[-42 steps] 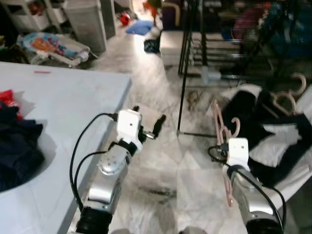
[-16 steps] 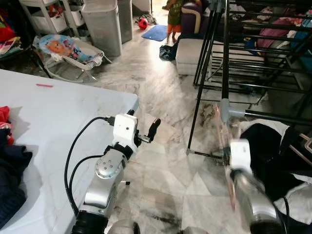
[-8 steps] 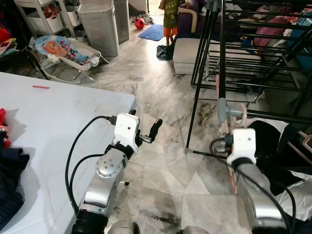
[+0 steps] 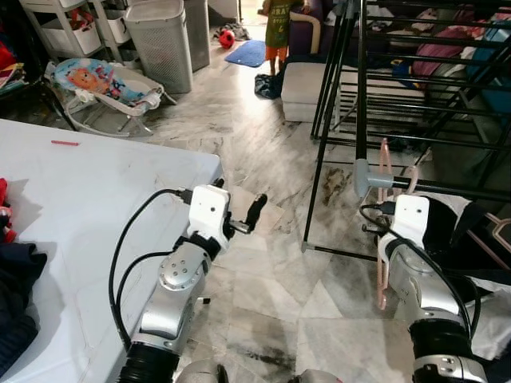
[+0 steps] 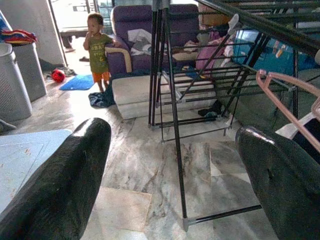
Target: Hang hanger
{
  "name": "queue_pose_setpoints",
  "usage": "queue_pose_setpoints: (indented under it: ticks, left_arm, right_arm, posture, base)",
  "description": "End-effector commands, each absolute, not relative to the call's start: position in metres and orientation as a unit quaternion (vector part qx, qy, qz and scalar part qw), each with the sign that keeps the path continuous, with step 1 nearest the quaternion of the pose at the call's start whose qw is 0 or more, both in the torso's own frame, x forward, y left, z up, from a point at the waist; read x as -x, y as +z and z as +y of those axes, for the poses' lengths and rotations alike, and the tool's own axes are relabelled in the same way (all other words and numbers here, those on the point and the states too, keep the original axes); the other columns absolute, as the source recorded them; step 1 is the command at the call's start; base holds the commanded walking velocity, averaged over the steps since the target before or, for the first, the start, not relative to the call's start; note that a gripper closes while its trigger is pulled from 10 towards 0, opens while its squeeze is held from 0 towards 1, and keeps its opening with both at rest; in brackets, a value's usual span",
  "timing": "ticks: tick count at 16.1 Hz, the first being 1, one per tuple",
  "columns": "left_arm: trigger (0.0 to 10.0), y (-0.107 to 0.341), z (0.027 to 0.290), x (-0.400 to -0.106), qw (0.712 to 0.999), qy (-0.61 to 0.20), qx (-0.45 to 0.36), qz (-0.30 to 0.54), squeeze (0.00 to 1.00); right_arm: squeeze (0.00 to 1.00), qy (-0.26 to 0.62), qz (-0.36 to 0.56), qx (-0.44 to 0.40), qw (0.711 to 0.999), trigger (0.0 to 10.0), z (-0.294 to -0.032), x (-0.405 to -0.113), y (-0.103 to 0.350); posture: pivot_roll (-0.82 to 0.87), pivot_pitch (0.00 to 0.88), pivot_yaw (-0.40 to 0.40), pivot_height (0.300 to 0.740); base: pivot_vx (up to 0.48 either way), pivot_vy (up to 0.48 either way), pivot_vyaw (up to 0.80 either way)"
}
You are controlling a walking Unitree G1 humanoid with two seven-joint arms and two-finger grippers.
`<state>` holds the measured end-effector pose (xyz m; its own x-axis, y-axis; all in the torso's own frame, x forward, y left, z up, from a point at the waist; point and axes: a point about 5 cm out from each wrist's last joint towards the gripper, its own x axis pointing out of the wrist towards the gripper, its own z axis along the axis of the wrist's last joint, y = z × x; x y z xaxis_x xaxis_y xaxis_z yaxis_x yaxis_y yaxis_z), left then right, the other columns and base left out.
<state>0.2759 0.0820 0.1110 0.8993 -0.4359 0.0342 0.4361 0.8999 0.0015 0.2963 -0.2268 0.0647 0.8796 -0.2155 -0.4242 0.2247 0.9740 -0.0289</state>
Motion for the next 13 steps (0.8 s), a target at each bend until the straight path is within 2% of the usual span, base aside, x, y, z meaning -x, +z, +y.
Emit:
queue_pose_setpoints:
  ticks: [1,5,6,7,8,13]
  left_arm:
    - [10.0,0.111,0.083,-0.277,0.975,-0.22,-0.004,-0.014,0.0]
    - [10.0,0.105,0.083,-0.277,0.975,-0.221,-0.006,0.002,0.0]
    - [10.0,0.103,0.083,-0.277,0.974,-0.225,-0.014,0.007,0.0]
    - [10.0,0.102,0.082,-0.277,0.974,-0.226,-0.015,0.009,0.0]
    - [10.0,0.101,0.081,-0.279,0.974,-0.227,-0.019,0.01,0.0]
    - [10.0,0.099,0.076,-0.277,0.972,-0.233,-0.028,0.011,0.0]
  right_arm:
    - [0.0,-0.107,0.257,-0.019,0.96,10.0,-0.226,-0.293,0.052]
    - [0.0,-0.088,0.283,-0.02,0.955,10.0,-0.216,-0.29,0.038]
    - [0.35,-0.08,0.279,-0.024,0.957,10.0,-0.212,-0.289,0.036]
    - [1.0,-0.077,0.271,-0.014,0.959,10.0,-0.212,-0.289,0.037]
    - [1.0,-0.065,0.254,0.013,0.965,10.0,-0.211,-0.291,0.041]
    - [1.0,-0.048,0.243,0.032,0.968,10.0,-0.213,-0.291,0.039]
  posture:
    - [-0.02,0.0,0.012,0.74]
    - [-0.01,0.0,0.013,0.74]
    - [-0.02,0.0,0.026,0.74]
    - [-0.02,0.0,0.029,0.74]
    - [-0.02,0.0,0.036,0.74]
    - [-0.02,0.0,0.04,0.74]
  base:
    - [0.0,0.0,0.0]
    - [0.0,0.0,0.0]
    - [0.0,0.0,0.0]
    - [0.0,0.0,0.0]
    - [0.0,0.0,0.0]
    - [0.0,0.0,0.0]
